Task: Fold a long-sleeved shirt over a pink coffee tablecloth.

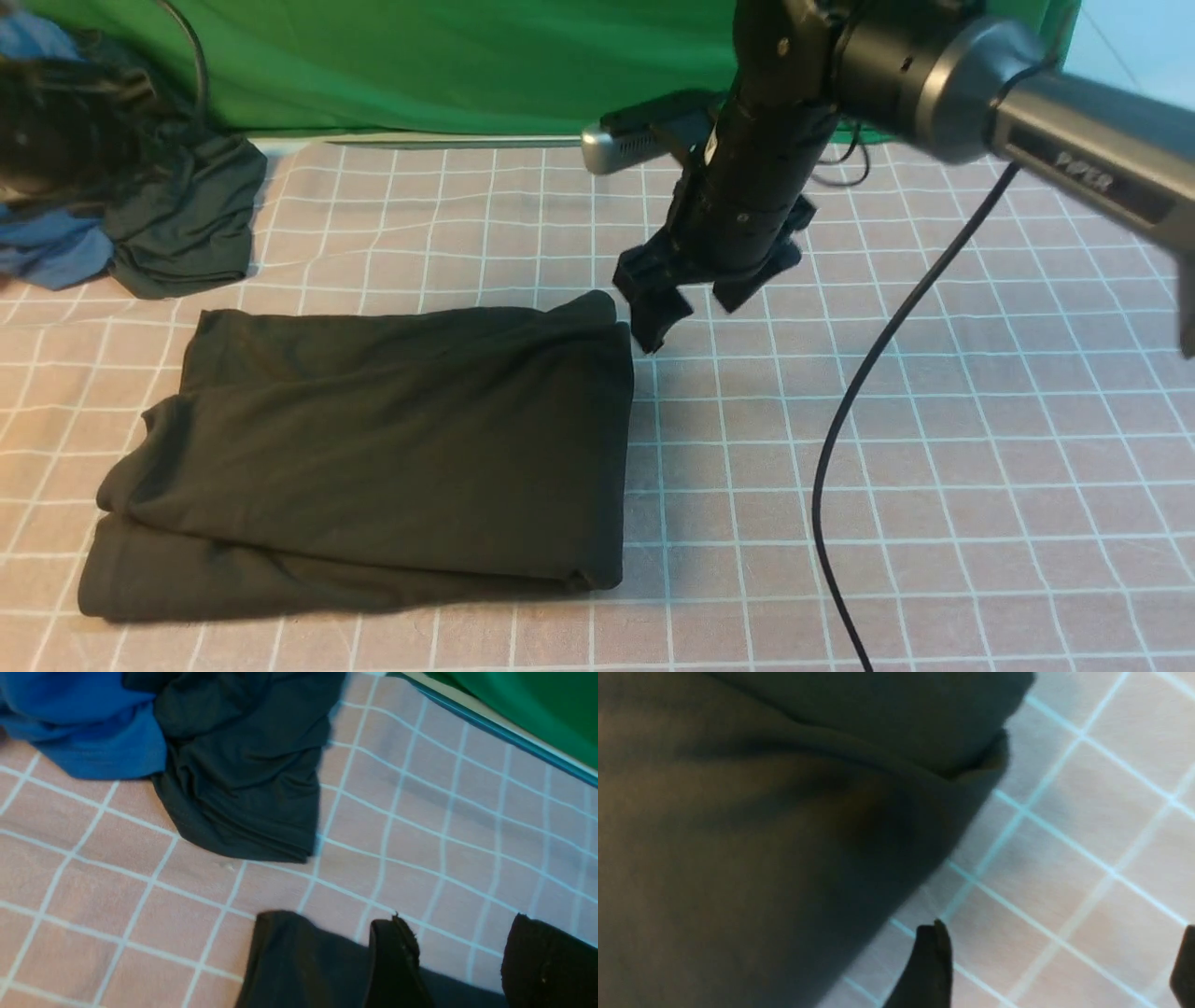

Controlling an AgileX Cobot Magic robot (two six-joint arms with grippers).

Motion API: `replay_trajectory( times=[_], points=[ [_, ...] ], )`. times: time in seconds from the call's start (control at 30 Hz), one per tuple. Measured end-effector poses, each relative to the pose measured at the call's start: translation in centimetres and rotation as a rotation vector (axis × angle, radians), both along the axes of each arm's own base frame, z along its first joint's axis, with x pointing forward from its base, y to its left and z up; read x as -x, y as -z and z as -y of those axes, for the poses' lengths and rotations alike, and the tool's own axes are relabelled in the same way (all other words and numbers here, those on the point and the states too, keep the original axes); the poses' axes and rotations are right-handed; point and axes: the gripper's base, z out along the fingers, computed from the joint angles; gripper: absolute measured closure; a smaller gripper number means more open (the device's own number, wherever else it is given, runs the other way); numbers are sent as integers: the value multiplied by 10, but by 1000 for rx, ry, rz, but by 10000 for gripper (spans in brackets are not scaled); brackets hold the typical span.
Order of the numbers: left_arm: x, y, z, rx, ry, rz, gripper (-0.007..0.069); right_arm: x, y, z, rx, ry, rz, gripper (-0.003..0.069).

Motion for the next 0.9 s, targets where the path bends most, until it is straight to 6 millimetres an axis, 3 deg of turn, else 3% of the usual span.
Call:
replay_trajectory(
  times=[0.2,0.37,0.63,0.77,0.83,0.9],
  points=[
    [32,-30,12,42,33,-24,480,-6,29,-13,-85,33,-56,-27],
    [59,-43,24,76,87,-29,601,-13,35,-17,-120,53,-12,-28],
    [112,-27,35,73,67,12,612,-18,50,-20,-132,67,-10,-28],
    [128,-18,38,66,59,24,612,-19,59,-21,-139,64,-23,-20],
    [135,-13,40,60,61,22,612,-19,59,-23,-150,44,-18,13],
    [139,-9,41,60,63,14,612,-20,58,-26,-171,16,-2,104]
  ],
)
